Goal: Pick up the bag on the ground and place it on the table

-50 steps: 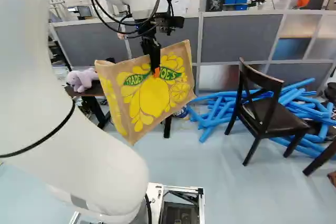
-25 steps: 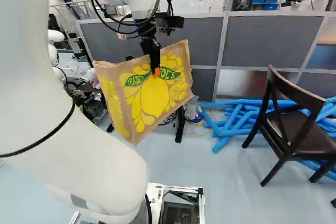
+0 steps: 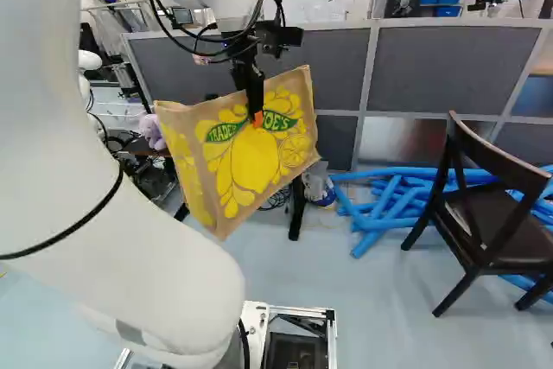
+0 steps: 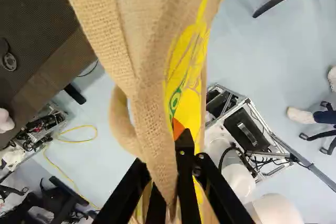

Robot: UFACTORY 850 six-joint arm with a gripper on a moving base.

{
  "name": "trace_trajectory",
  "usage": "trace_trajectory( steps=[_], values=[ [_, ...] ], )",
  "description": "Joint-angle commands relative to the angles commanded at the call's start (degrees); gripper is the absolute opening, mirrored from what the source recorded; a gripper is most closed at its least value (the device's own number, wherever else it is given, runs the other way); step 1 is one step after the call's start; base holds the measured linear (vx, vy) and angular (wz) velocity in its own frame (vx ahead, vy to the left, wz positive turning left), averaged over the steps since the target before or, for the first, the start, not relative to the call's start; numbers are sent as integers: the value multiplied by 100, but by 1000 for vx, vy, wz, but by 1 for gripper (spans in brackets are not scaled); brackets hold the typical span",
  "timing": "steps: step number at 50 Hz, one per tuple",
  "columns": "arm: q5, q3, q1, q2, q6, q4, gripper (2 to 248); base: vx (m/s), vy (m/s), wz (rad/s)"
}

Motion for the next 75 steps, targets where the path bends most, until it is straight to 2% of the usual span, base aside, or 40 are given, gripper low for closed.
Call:
trace_trajectory(
  steps=[44, 75],
  values=[
    [0, 0, 0, 0, 0, 0, 22, 132, 5, 3],
    [0, 0, 0, 0, 0, 0, 22, 163, 48, -18]
  ],
)
